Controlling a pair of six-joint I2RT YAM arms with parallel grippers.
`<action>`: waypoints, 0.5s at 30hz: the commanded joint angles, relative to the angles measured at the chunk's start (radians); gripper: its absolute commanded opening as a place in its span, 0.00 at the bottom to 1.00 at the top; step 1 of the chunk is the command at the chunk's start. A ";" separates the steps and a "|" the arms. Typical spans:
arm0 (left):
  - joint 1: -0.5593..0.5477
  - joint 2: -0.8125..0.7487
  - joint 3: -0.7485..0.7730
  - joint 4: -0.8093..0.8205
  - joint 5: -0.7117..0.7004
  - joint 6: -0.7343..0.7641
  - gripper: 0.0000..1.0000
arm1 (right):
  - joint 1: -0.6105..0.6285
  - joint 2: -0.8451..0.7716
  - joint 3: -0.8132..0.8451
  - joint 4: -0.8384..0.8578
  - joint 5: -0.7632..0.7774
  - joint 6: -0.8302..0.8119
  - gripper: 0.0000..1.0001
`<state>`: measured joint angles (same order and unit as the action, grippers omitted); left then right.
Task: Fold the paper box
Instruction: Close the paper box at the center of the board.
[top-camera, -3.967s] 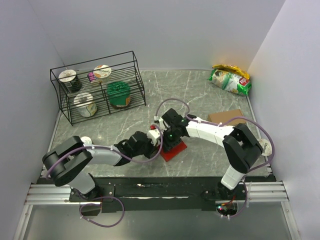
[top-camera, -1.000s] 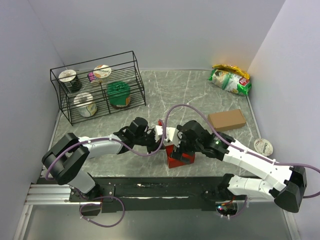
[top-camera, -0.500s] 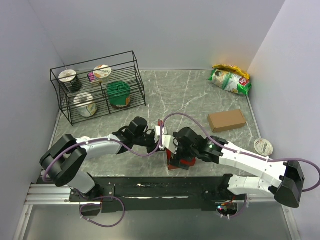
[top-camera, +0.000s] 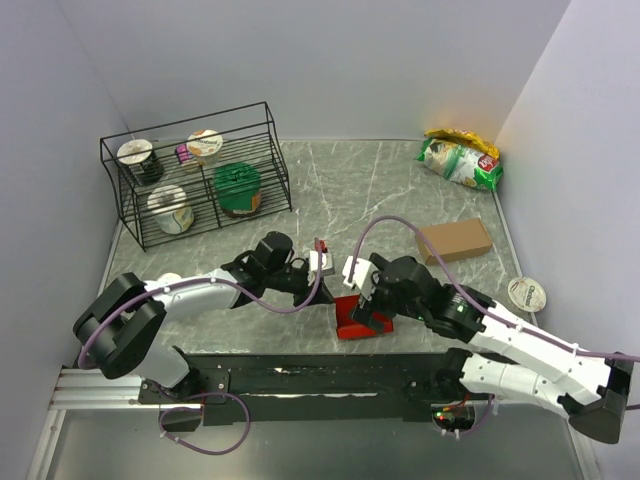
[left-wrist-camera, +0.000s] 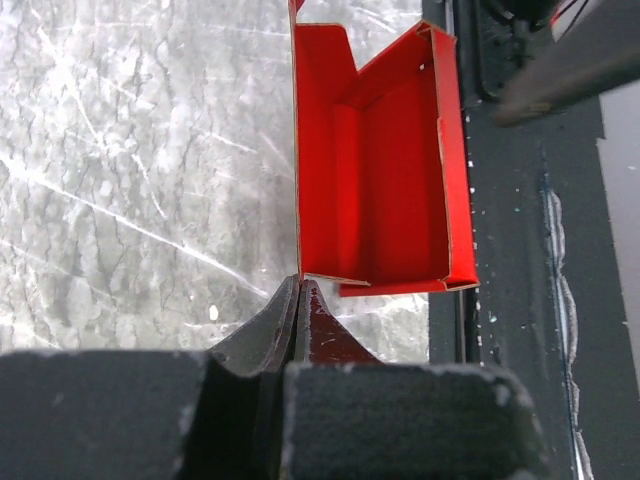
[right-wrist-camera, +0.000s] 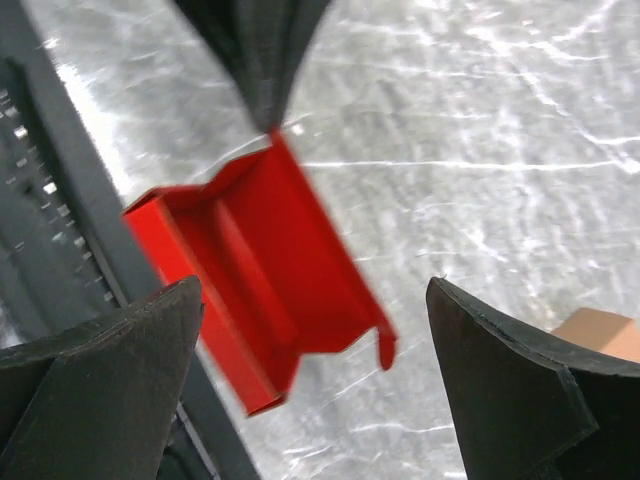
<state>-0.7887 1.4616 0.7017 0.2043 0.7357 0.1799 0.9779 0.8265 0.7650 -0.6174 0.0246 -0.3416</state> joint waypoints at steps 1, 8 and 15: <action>0.003 -0.037 0.025 0.009 0.060 0.003 0.01 | -0.050 0.041 -0.029 0.116 0.031 -0.084 1.00; 0.002 -0.044 0.032 -0.002 0.080 0.004 0.01 | -0.156 0.129 -0.032 0.211 -0.072 -0.218 0.99; 0.000 -0.044 0.035 -0.008 0.074 0.006 0.01 | -0.202 0.218 -0.020 0.213 -0.232 -0.244 0.97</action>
<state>-0.7891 1.4460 0.7017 0.1940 0.7708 0.1791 0.7872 1.0023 0.7315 -0.4446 -0.1001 -0.5495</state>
